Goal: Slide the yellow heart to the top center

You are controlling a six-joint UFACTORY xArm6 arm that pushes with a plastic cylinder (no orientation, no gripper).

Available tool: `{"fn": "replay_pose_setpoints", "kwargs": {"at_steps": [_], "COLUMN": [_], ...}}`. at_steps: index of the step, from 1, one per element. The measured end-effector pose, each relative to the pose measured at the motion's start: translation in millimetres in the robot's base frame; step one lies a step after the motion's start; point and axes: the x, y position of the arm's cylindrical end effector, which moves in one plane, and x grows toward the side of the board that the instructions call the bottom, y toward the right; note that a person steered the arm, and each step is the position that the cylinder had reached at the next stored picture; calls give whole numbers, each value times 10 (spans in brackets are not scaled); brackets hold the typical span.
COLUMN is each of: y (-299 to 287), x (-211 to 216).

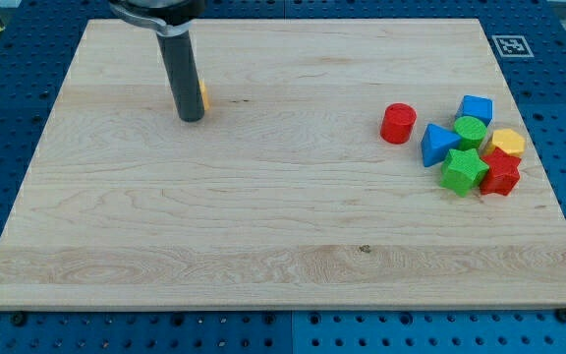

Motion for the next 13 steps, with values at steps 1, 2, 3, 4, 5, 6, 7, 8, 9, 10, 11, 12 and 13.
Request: {"fn": "replay_pose_setpoints", "kwargs": {"at_steps": [1, 2, 3, 4, 5, 6, 7, 8, 9, 10, 11, 12, 13], "y": [-78, -287, -361, -291, -161, -161, -129, -129, -97, 191, 334, 403, 406], "x": [-2, -13, -126, -300, -327, -327, -327, -269, -175, -174, -174, -175, -183]}}
